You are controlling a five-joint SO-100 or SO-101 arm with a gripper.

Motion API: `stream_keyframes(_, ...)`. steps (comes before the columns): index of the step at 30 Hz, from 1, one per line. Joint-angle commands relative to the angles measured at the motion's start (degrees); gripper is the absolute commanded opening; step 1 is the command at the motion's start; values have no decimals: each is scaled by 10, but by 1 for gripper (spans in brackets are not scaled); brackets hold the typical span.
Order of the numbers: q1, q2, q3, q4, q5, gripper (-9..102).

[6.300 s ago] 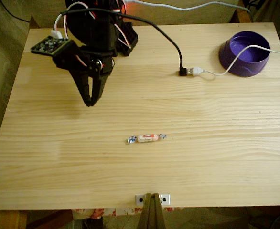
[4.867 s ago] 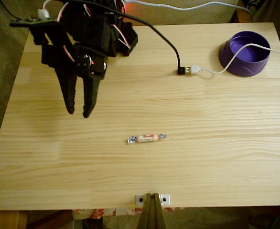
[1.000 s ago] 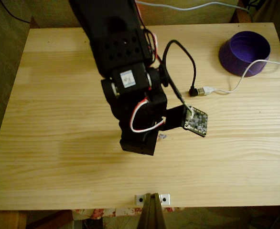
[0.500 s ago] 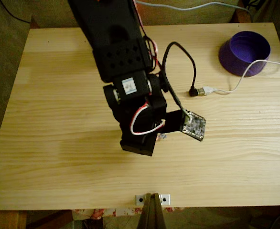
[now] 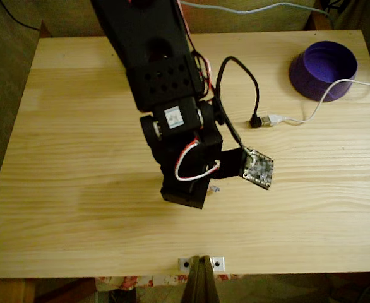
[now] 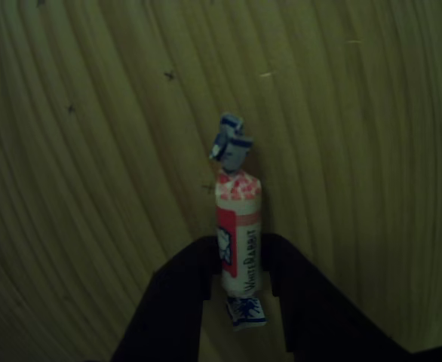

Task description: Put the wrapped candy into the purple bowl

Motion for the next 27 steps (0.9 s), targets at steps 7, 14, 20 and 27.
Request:
stream_keyframes(7,4,105,-18,-7,149,3)
stream_keyframes(14,11,272,-25,-8,328,3)
stream_keyframes(20,-28,392,-81,29,424,2)
stream_keyframes(27,-79,478,-153,76,520,1)
